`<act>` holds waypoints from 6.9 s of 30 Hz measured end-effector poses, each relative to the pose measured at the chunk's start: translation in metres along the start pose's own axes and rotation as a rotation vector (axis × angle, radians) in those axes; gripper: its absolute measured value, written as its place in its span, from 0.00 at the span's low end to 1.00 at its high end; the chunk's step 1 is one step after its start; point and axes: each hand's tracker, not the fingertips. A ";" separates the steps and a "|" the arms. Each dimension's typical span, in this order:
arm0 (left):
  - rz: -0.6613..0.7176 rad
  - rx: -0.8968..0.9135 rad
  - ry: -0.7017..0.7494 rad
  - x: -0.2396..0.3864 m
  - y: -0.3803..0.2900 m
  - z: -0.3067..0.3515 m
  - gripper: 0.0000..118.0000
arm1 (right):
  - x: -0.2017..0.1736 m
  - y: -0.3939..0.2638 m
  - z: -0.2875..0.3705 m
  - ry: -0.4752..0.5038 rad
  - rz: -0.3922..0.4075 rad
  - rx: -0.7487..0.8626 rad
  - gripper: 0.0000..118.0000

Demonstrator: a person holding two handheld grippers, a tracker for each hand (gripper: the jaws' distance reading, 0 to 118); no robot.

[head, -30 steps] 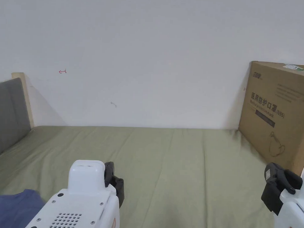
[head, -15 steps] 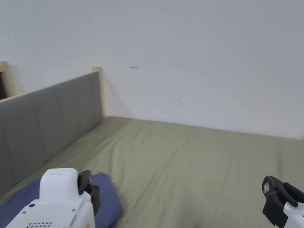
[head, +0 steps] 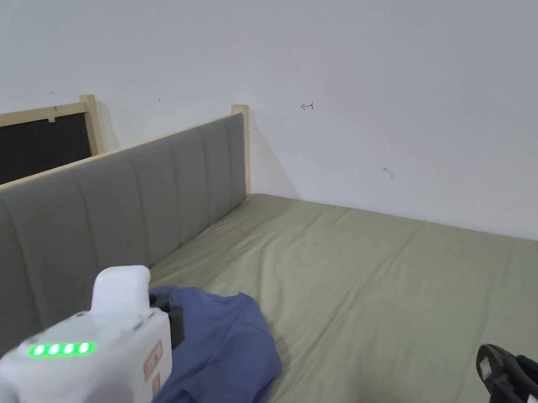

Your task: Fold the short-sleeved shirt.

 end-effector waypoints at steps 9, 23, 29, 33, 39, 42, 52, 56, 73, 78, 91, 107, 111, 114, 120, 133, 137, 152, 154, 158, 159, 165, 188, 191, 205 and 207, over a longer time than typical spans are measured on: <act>0.108 -0.598 0.016 -0.056 -0.018 -0.199 0.32 | 0.035 -0.026 0.001 -0.072 0.075 -0.119 0.00; 0.000 -0.679 0.036 -0.036 -0.113 -0.295 1.00 | 0.064 -0.053 -0.022 -0.083 0.004 -0.323 0.00; -0.062 -0.599 0.116 -0.024 -0.117 -0.282 1.00 | 0.060 -0.055 -0.028 -0.063 -0.056 -0.323 0.00; -0.216 -0.453 0.064 -0.015 -0.113 -0.252 0.48 | 0.057 -0.050 -0.028 -0.060 -0.057 -0.321 0.00; -0.284 -0.401 0.036 -0.021 -0.090 -0.214 0.03 | 0.056 -0.040 -0.011 -0.055 -0.041 -0.287 0.00; -0.223 -0.207 0.001 -0.027 -0.056 -0.173 0.03 | 0.059 -0.033 0.002 -0.064 -0.042 -0.268 0.00; -0.228 0.301 -0.207 0.036 0.052 -0.028 0.03 | 0.077 -0.004 0.051 -0.120 -0.032 -0.146 0.00; -0.180 0.332 -0.454 0.111 0.080 0.013 0.03 | 0.083 0.004 0.076 -0.140 -0.060 -0.062 0.00; -0.487 -0.750 -0.783 0.393 -0.089 -0.064 0.03 | 0.160 -0.012 0.149 -0.376 -0.157 0.011 0.00; -0.378 -1.004 -0.724 0.383 -0.171 -0.098 0.03 | 0.175 -0.041 0.144 -0.384 -0.208 -0.083 0.00; -0.183 -0.562 -0.734 0.315 -0.089 -0.059 0.95 | 0.163 -0.032 0.140 -0.358 -0.193 -0.070 0.00; -0.073 0.141 -0.470 0.211 -0.100 0.048 0.00 | 0.125 -0.014 0.142 -0.362 -0.122 0.173 0.00; -0.058 0.144 -0.481 0.204 -0.091 0.046 0.00 | 0.122 -0.012 0.142 -0.355 -0.122 0.160 0.00; -0.056 0.122 -0.482 0.206 -0.069 0.034 0.00 | 0.123 -0.013 0.138 -0.345 -0.107 0.158 0.00; -0.093 -0.389 -0.491 0.234 -0.015 -0.082 0.00 | 0.137 -0.014 0.115 -0.280 -0.122 0.097 0.00; -0.183 -0.690 -0.327 0.278 -0.079 -0.282 0.97 | 0.176 -0.049 0.082 -0.301 -0.142 -0.060 0.00; -0.236 -0.729 -0.305 0.288 -0.113 -0.305 0.88 | 0.189 -0.059 0.067 -0.328 -0.168 -0.109 0.00; -0.167 -0.340 -0.506 0.240 -0.117 -0.172 0.01 | 0.289 -0.018 -0.111 -0.167 -0.293 -0.398 0.00; -0.120 -0.335 -0.527 0.230 -0.117 -0.163 0.01 | 0.310 -0.014 -0.158 -0.228 -0.334 -0.530 0.30; -0.141 -0.339 -0.514 0.221 -0.122 -0.148 0.01 | 0.345 -0.030 -0.241 -0.252 -0.416 -0.760 0.81; -0.139 -0.341 -0.514 0.218 -0.124 -0.145 0.01 | 0.350 -0.037 -0.256 -0.283 -0.416 -0.795 0.81; -0.133 -0.371 -0.503 0.205 -0.139 -0.143 0.01 | 0.340 -0.069 -0.290 -0.318 -0.133 -0.980 0.55; -0.168 0.103 -0.465 0.151 0.064 -0.013 0.01 | 0.309 0.185 0.083 -0.333 -0.256 -0.189 0.01; -0.155 0.143 -0.487 0.156 0.098 0.000 0.01 | 0.298 0.218 0.104 -0.343 -0.210 -0.122 0.01; -0.061 0.217 -0.513 0.185 0.213 -0.015 0.01 | 0.289 0.343 0.078 -0.418 -0.118 -0.002 0.01; -0.029 0.208 -0.512 0.191 0.223 -0.032 0.01 | 0.292 0.355 0.060 -0.425 -0.103 0.002 0.01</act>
